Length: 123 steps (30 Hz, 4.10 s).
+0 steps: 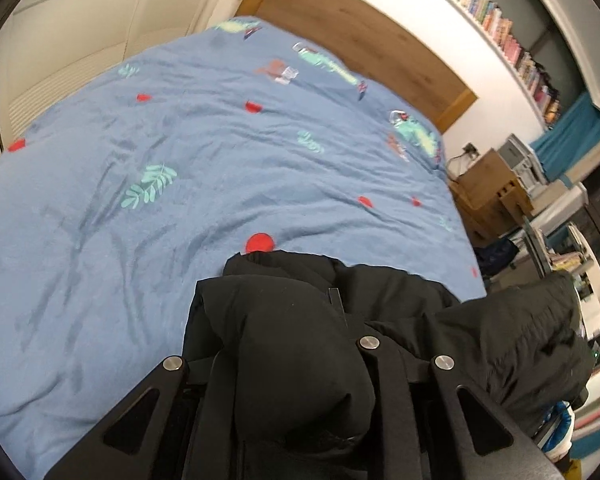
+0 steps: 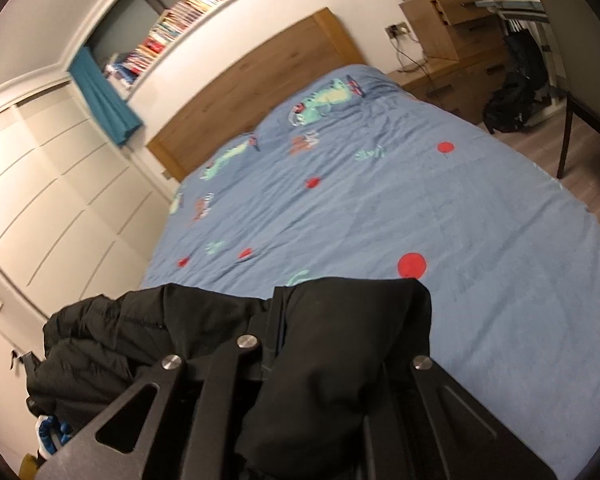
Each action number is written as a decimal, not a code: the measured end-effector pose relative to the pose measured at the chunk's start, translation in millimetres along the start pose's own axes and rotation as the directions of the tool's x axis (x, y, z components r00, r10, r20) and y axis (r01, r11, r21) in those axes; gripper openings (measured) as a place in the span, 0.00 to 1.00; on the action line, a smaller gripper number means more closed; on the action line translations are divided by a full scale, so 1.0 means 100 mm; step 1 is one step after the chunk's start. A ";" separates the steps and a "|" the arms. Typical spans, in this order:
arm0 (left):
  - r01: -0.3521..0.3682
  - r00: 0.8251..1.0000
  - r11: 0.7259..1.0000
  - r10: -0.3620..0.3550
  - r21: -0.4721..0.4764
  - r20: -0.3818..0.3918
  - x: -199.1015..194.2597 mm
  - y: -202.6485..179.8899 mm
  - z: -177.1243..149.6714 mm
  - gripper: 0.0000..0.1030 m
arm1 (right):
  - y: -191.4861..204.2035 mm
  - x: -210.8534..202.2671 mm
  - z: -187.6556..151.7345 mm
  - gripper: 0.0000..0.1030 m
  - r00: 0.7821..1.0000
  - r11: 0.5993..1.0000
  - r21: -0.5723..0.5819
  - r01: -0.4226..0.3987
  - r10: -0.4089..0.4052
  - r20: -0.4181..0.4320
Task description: Fold large clothes
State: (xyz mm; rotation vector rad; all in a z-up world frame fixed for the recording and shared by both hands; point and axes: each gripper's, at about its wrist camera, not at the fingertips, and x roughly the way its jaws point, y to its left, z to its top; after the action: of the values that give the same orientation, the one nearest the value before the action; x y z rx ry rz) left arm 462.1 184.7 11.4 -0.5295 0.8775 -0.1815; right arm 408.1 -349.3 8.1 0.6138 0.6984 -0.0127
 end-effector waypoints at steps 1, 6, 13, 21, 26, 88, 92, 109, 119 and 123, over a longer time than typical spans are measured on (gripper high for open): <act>0.000 1.000 1.000 0.000 -0.018 -0.009 0.12 0.05 0.02 0.21 | -0.03 0.13 0.01 0.09 1.000 1.000 0.002 0.014 -0.014 -0.009; 0.016 0.998 0.995 -0.021 -0.101 -0.051 0.61 0.27 0.04 0.24 | -0.16 0.61 -0.01 0.10 0.996 0.998 0.004 0.067 -0.066 -0.055; -0.005 0.997 0.994 -0.004 -0.109 -0.080 0.93 0.26 -0.03 0.27 | -0.31 1.10 -0.20 0.10 0.986 0.993 0.007 0.120 -0.119 -0.116; 0.119 0.991 0.975 -0.127 -0.185 -0.032 0.65 0.33 0.12 0.56 | -0.41 0.97 -0.13 0.17 0.996 0.995 0.087 0.045 -0.038 -0.085; 0.154 0.988 0.968 -0.157 -0.200 -0.002 0.40 0.25 0.24 0.63 | -0.38 0.75 0.00 0.41 0.998 0.992 0.126 -0.021 0.028 -0.053; -0.186 0.974 0.905 0.221 0.382 -0.047 1.76 -1.29 -0.23 0.99 | 1.40 1.91 -0.73 0.55 0.965 0.857 -0.515 0.021 -0.153 -0.215; -0.178 0.973 0.912 0.219 0.370 -0.072 1.89 -1.23 -0.17 0.99 | 1.28 2.11 -0.70 0.55 0.959 0.872 -0.489 0.017 -0.153 -0.240; -0.344 0.927 0.909 0.370 0.235 -0.071 1.37 -0.44 0.15 0.99 | -0.01 1.57 -0.23 0.55 0.918 0.897 -0.355 0.264 -0.347 -0.193; -0.178 0.984 0.952 0.179 0.250 0.020 0.78 -0.69 -0.19 0.99 | 0.83 0.91 -0.57 0.55 0.989 0.882 -0.464 0.081 -0.130 -0.074; -0.217 0.975 0.925 0.218 0.311 0.030 0.91 -0.78 -0.42 0.99 | 1.08 0.96 -0.84 0.55 0.993 0.867 -0.497 0.026 -0.079 -0.086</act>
State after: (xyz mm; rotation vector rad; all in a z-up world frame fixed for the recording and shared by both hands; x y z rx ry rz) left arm 491.8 69.3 -32.7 -0.1326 0.8852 -0.1158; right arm 455.0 -197.9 -43.6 0.0983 0.7829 0.1465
